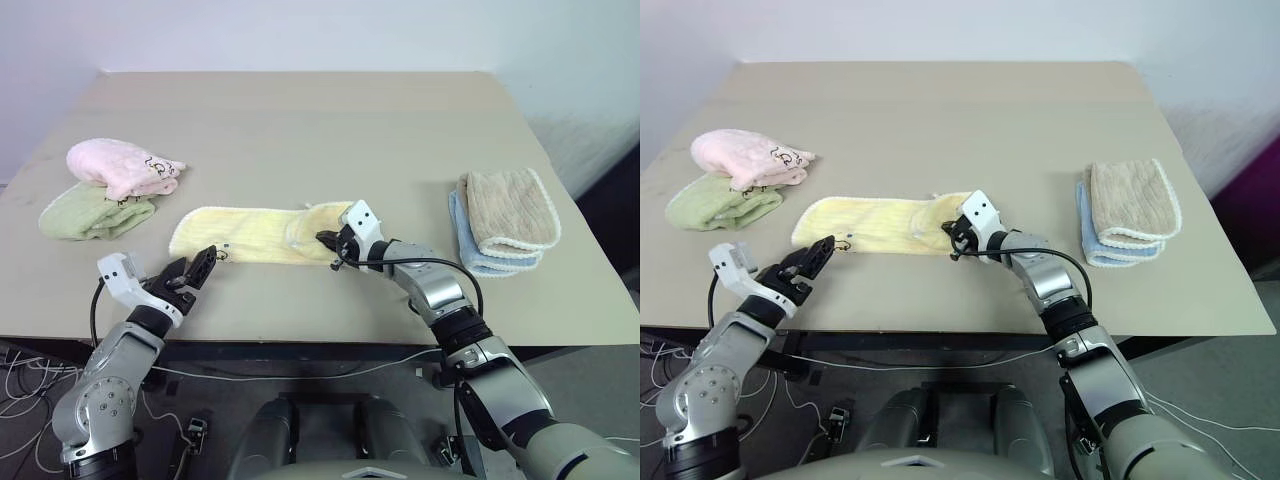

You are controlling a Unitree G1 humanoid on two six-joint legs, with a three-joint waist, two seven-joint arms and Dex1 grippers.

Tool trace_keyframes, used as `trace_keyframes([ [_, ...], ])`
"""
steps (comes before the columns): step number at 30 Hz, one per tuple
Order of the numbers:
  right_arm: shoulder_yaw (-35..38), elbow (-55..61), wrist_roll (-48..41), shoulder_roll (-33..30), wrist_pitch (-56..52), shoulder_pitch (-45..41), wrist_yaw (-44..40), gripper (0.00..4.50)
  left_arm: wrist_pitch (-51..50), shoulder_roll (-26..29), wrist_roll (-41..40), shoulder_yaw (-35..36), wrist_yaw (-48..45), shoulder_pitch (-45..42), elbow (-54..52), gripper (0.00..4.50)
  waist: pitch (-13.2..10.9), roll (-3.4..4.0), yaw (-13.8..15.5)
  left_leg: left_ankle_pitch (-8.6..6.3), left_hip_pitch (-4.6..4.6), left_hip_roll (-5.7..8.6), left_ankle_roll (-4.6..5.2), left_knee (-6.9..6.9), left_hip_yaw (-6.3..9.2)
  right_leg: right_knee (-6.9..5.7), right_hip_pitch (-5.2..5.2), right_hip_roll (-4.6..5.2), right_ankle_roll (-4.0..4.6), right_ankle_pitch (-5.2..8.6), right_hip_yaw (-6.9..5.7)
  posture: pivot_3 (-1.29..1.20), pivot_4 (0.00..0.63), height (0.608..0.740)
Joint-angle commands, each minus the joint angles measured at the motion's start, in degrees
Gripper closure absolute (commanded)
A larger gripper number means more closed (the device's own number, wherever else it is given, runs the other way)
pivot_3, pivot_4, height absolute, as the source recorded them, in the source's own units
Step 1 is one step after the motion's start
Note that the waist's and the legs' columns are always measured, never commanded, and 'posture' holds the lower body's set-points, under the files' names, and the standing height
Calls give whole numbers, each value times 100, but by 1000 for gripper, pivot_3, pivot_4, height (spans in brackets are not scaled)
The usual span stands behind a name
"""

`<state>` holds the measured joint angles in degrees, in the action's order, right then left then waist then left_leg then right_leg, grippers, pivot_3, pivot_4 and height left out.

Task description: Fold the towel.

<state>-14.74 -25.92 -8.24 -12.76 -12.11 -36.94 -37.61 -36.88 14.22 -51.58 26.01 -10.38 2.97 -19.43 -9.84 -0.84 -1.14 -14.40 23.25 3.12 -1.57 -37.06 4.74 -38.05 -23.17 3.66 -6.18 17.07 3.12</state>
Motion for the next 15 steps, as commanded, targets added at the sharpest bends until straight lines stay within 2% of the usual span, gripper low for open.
trace_keyframes([
  [1,193,513,-150,-40,-24,136,-229,4439,-76,-66,-276,185,402,59,-326,0,0,0,7,0,1,0,0,0,0,1,0,1,0,0,0,0,150,740],
  [6,682,1772,-626,-274,-356,98,-431,4439,-317,-177,-969,395,1060,-224,-5,0,-1,1,31,0,8,1,0,-1,1,2,-6,3,0,0,0,0,150,740],
  [15,879,2873,-803,-445,-883,411,-328,4439,-643,-218,-1950,652,2086,-1007,997,0,-1,1,52,0,8,4,-1,-2,6,5,-3,4,0,0,-5,0,150,740],
])
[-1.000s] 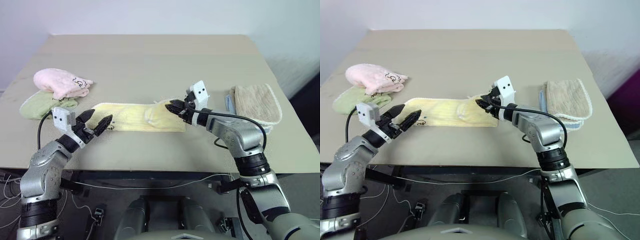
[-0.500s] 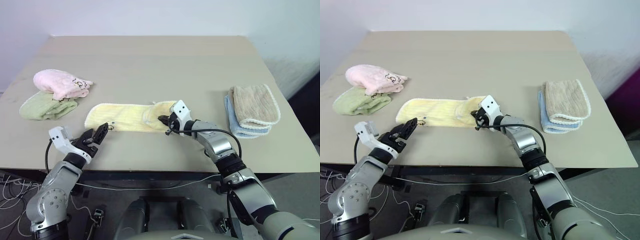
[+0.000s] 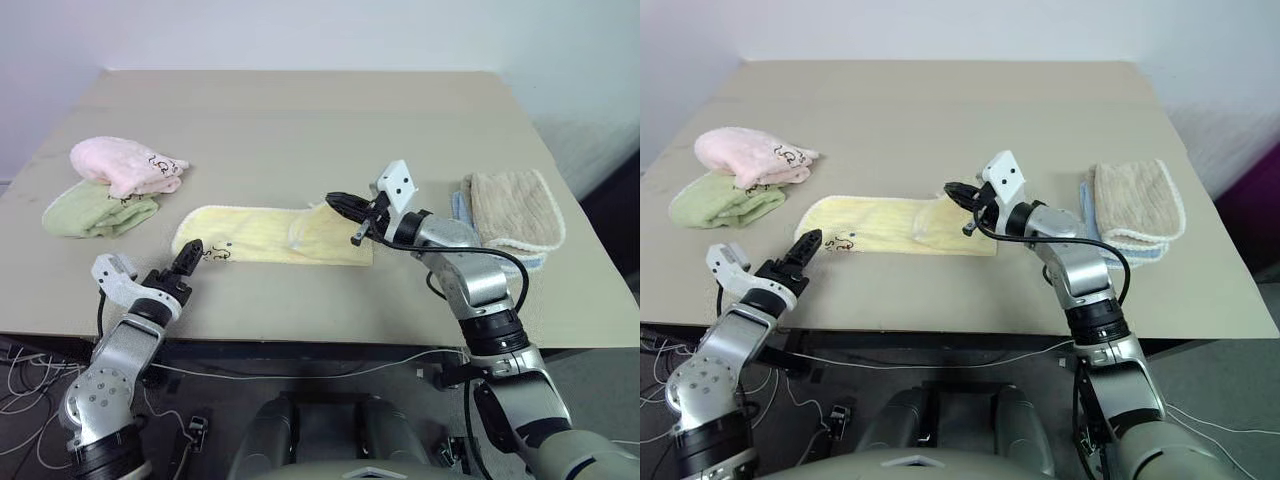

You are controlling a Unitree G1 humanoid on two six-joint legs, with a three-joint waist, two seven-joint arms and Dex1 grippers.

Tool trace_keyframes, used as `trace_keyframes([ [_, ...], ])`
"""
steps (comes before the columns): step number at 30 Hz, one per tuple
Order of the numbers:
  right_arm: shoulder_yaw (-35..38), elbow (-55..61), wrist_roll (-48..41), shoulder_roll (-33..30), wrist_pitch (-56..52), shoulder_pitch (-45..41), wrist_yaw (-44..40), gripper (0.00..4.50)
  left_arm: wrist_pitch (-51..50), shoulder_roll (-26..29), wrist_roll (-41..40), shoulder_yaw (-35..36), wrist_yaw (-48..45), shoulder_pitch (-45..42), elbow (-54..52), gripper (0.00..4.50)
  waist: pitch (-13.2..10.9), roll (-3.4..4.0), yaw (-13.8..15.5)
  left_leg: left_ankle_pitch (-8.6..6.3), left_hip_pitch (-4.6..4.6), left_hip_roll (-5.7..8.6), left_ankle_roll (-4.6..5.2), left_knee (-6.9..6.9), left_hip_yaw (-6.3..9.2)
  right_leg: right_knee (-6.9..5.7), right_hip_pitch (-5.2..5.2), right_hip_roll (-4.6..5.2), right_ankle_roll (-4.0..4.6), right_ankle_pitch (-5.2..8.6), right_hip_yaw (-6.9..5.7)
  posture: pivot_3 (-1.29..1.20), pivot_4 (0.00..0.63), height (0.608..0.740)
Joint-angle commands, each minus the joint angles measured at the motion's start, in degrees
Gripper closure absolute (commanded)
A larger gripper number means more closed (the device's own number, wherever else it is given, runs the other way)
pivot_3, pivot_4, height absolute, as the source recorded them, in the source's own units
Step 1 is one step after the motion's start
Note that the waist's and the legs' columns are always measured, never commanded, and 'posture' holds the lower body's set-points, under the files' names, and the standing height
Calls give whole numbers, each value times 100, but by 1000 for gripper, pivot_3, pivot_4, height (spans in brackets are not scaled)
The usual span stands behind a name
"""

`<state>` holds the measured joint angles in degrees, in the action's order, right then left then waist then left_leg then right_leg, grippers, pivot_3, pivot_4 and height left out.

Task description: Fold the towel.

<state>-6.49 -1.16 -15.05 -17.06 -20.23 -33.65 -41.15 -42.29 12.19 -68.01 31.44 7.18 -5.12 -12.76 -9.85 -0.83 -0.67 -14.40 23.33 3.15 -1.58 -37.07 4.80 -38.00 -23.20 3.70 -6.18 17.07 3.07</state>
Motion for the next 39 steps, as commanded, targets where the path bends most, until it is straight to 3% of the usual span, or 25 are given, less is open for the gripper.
trace_keyframes([
  [1,54,447,-112,-11,-97,120,44,4439,-115,-26,-395,132,434,-288,442,0,1,-1,10,0,0,1,0,0,0,0,1,1,0,0,-1,0,150,740],
  [11,40,818,-57,-13,-258,442,261,4439,-354,193,-209,-136,525,-1114,1312,0,4,4,37,4,-2,7,-6,-2,6,-3,6,2,0,0,-7,0,150,740],
  [14,50,900,-52,-34,-292,507,316,4500,-319,131,-215,-60,520,-1143,1339,563,5,5,35,4,-2,7,-7,-1,7,-3,6,2,0,0,-7,0,150,740],
  [26,27,972,8,-61,-291,657,423,4500,67,-5,-327,217,356,-1270,1371,4485,3,3,-5,4,1,4,-7,3,7,-1,0,1,0,0,-6,0,150,740],
  [31,-39,1015,92,-127,-243,724,400,4500,301,36,-402,365,233,-1313,1283,4485,3,2,-5,4,3,4,-7,3,6,2,-1,1,0,0,-5,0,150,740],
  [39,143,939,141,-367,-179,797,427,4500,263,1150,388,-96,-960,-1160,698,4485,-1,-1,-19,5,5,4,-7,8,5,2,-7,-1,1,0,-4,0,150,740],
])
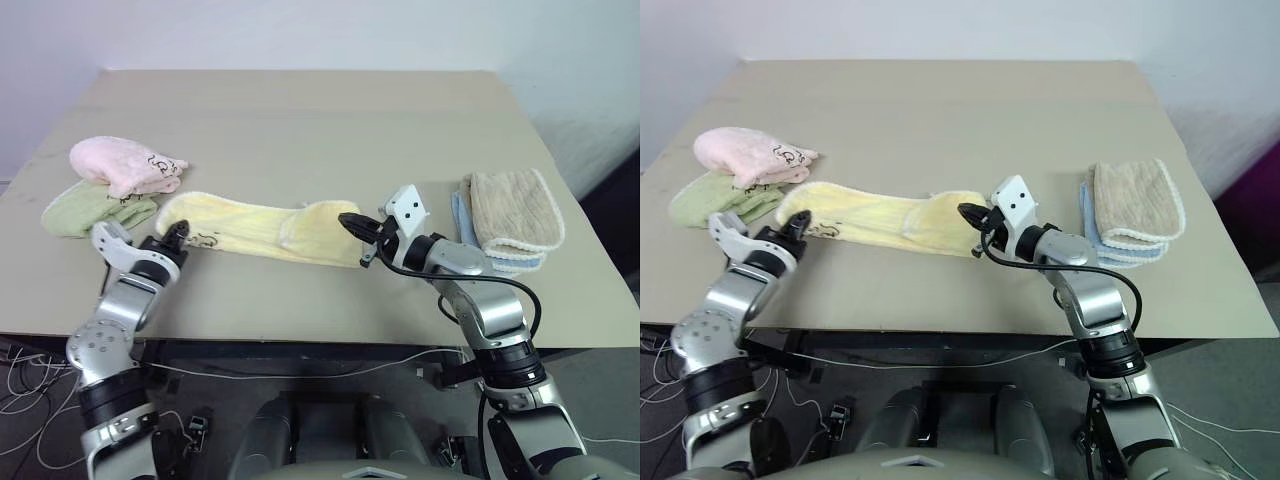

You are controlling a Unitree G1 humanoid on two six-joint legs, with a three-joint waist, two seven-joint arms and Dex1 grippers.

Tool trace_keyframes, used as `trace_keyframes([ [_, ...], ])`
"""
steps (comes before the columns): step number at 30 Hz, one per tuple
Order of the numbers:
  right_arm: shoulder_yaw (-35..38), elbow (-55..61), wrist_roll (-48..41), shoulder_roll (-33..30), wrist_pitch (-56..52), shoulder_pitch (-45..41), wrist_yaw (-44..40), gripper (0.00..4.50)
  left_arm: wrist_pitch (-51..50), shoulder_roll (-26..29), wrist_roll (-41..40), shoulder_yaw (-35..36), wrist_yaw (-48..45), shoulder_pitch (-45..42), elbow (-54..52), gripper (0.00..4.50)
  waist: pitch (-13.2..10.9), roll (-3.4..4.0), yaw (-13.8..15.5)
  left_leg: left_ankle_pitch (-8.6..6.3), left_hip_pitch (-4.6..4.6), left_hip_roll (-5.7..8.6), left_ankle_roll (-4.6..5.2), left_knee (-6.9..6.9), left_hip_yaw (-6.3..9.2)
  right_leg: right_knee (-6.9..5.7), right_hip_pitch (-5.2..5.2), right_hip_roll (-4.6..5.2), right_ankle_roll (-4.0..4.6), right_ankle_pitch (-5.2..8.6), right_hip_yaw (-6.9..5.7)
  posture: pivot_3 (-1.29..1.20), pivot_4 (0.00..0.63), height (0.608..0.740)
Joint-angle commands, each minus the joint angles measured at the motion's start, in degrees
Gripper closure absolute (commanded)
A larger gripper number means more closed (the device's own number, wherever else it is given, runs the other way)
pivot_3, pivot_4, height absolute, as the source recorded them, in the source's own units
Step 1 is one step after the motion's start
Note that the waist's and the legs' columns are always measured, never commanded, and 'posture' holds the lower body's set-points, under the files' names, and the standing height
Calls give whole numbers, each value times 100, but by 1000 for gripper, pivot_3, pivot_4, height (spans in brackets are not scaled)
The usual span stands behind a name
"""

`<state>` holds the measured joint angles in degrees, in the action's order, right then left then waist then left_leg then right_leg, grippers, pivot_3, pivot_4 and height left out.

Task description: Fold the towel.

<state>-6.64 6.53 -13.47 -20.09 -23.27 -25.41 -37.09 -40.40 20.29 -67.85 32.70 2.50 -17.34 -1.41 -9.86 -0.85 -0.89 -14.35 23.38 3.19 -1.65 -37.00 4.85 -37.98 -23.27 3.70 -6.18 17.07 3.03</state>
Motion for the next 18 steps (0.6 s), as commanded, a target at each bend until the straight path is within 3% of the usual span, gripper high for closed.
trace_keyframes([
  [1,184,139,-16,-84,131,-35,31,4500,48,501,602,-471,-695,87,-582,4485,0,1,4,0,0,0,0,0,0,0,0,0,0,0,0,0,150,740],
  [6,224,23,6,-115,164,-50,76,4500,120,801,1414,-1560,-1567,3,-1099,4485,-1,2,29,0,0,3,1,0,-1,5,7,6,0,0,-1,0,150,740],
  [10,229,-17,26,-85,171,-63,142,4500,530,909,2750,-2991,-2165,-270,-1325,4485,-2,3,21,0,0,2,0,4,-1,6,4,4,0,0,0,0,150,740],
  [13,258,-20,39,-76,167,-60,195,4500,785,737,3498,-3847,-2427,-585,-1283,4485,-2,3,19,0,1,3,0,6,-2,7,4,4,0,0,1,0,150,740],
  [18,327,63,50,-97,123,29,301,4500,925,202,4129,-4538,-2648,-1123,-1144,4485,-3,3,15,0,4,1,0,8,-2,9,0,3,0,0,1,0,150,740],
])
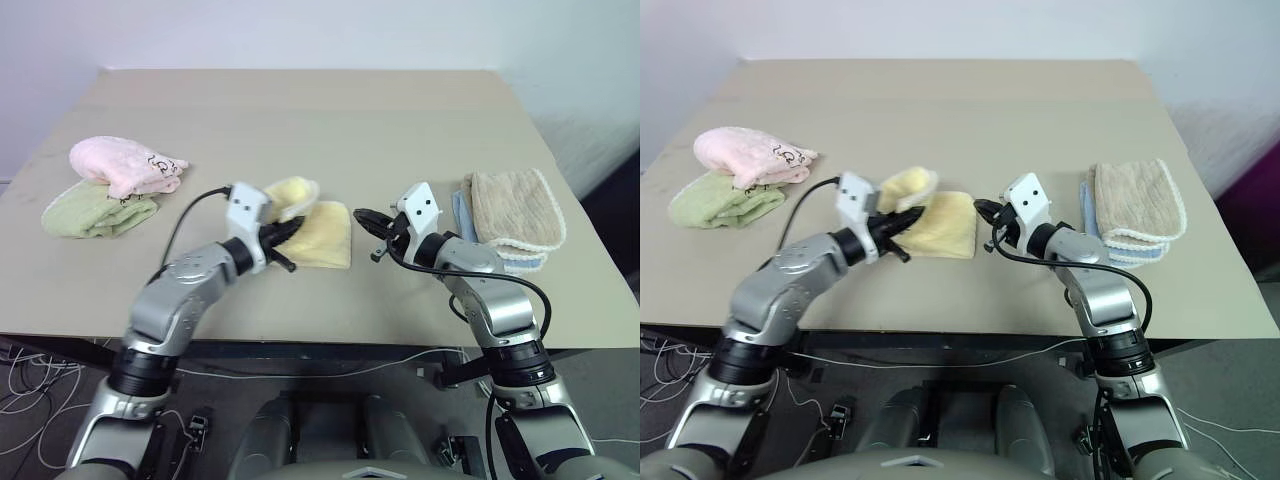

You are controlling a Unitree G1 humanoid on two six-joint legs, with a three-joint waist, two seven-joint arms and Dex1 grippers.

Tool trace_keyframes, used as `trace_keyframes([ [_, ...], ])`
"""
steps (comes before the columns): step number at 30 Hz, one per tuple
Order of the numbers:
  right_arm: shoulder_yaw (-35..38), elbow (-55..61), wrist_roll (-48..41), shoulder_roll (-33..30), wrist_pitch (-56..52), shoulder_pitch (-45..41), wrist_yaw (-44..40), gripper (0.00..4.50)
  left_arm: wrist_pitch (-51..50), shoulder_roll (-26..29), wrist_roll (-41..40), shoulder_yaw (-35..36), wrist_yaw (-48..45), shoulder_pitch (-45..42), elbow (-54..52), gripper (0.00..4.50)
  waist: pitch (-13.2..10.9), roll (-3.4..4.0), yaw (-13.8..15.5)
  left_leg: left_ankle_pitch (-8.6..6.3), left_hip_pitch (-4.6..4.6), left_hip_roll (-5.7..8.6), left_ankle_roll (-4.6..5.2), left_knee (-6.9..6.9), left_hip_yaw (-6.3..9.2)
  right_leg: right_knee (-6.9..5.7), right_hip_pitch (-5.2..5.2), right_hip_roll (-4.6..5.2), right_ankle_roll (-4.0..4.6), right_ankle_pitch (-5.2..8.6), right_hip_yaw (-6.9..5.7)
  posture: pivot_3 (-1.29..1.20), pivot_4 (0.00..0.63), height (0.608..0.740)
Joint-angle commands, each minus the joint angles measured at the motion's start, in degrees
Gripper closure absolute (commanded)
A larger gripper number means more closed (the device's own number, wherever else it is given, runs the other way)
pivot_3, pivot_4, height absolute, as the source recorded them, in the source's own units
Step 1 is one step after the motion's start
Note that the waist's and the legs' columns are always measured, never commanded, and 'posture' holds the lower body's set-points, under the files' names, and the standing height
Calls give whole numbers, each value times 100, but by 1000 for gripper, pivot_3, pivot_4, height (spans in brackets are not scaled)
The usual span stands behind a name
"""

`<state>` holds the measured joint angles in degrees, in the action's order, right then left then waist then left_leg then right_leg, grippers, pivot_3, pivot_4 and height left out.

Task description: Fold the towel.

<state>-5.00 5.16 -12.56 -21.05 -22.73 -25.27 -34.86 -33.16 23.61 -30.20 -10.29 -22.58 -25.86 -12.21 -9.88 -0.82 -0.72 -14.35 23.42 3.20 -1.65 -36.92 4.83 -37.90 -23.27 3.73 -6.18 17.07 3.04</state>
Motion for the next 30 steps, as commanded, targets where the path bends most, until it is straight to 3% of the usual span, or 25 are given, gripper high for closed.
trace_keyframes([
  [1,179,226,-46,-7,56,39,103,4500,201,-218,513,-357,-146,-374,-8,4485,0,0,-4,0,0,0,0,-1,0,0,0,0,0,0,0,0,150,740],
  [12,237,427,-54,-11,-25,193,262,4500,119,-443,1662,-1031,-492,-719,646,4485,-1,-1,-2,0,1,1,2,-5,0,-1,2,-4,-1,0,0,0,150,740],
  [18,237,454,-63,-29,-35,219,275,4500,-72,-498,1597,-922,-825,-600,560,4485,-1,0,-4,0,1,0,2,-5,0,-1,1,-3,-1,0,0,0,150,740],
  [30,179,373,-55,-41,-43,97,195,4500,-798,-210,910,-210,-1432,-319,-238,456,-1,0,-19,0,0,-2,1,-5,1,-2,1,-4,-1,0,0,0,150,740],
])
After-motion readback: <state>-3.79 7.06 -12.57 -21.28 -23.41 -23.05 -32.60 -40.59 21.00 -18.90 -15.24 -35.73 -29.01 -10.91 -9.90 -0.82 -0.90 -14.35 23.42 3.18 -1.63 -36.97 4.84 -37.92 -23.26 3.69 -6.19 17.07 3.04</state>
